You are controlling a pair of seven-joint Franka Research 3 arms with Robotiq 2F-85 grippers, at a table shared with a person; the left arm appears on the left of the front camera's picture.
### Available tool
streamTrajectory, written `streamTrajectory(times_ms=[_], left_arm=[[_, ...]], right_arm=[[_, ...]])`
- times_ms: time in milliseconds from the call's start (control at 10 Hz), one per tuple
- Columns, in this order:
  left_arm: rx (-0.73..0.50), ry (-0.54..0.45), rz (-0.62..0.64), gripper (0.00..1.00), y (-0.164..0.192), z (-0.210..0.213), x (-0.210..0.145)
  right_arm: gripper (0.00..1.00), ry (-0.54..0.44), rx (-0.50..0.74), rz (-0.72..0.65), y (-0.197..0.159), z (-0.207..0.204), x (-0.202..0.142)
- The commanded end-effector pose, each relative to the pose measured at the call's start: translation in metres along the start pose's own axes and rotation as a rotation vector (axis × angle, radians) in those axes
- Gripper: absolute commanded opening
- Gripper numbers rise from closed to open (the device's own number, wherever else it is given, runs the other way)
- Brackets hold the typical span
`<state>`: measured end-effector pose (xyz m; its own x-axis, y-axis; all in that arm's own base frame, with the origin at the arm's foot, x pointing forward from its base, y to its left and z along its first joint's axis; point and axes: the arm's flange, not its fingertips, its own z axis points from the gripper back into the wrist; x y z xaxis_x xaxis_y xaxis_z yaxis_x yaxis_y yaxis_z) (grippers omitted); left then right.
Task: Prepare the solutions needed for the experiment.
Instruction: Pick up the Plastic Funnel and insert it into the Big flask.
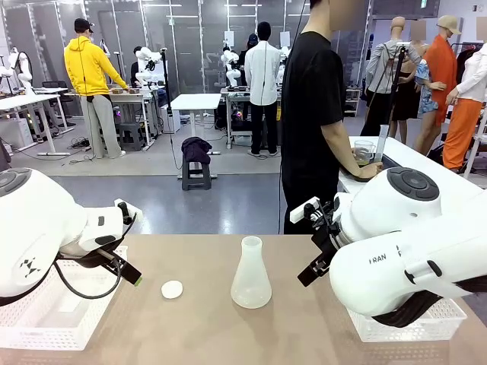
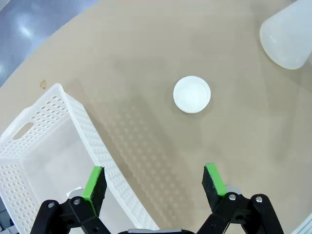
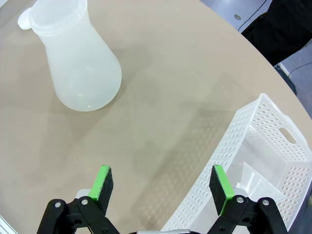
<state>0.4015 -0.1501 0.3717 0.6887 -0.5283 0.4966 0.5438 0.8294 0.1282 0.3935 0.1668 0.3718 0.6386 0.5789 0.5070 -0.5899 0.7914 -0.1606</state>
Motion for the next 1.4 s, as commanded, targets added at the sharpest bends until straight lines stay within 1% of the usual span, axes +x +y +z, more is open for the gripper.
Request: streamTrajectory(times_ms=[0, 400, 500, 600, 800, 900, 1000, 1100, 1200, 1300], left_arm=[[0.0, 0.0, 0.001, 1.0, 0.0, 0.0, 0.0], [0.0, 0.0, 0.0, 1.0, 0.0, 0.0, 0.0], [-0.112, -0.06, -0.007, 1.0, -0.005, 0.013, 0.0], [-0.177, -0.125, 0.037, 1.0, -0.006, 0.032, 0.001], [-0.227, -0.175, 0.081, 1.0, -0.004, 0.055, 0.003], [-0.295, -0.216, 0.107, 1.0, 0.001, 0.066, 0.004], [-0.398, -0.258, 0.145, 1.0, 0.008, 0.074, 0.004], [-0.496, -0.291, 0.181, 1.0, 0.016, 0.079, 0.003], [-0.582, -0.311, 0.208, 1.0, 0.024, 0.084, 0.001], [-0.653, -0.326, 0.256, 1.0, 0.03, 0.086, -0.001]], right_arm=[[1.0, 0.0, 0.0, -0.002, 0.0, 0.0, 0.0], [1.0, 0.0, 0.0, 0.0, 0.0, 0.0, 0.0], [1.0, -0.011, 0.01, -0.029, 0.001, 0.01, -0.001], [1.0, -0.031, 0.042, -0.078, 0.002, 0.022, -0.001], [1.0, -0.092, 0.12, -0.151, 0.0, 0.043, 0.004], [1.0, -0.153, 0.245, -0.205, -0.004, 0.053, 0.005], [1.0, -0.234, 0.424, -0.283, -0.015, 0.067, 0.005], [1.0, -0.29, 0.512, -0.377, -0.028, 0.076, 0.005], [1.0, -0.351, 0.64, -0.486, -0.044, 0.086, 0.002], [1.0, -0.389, 0.748, -0.564, -0.055, 0.092, -0.002]])
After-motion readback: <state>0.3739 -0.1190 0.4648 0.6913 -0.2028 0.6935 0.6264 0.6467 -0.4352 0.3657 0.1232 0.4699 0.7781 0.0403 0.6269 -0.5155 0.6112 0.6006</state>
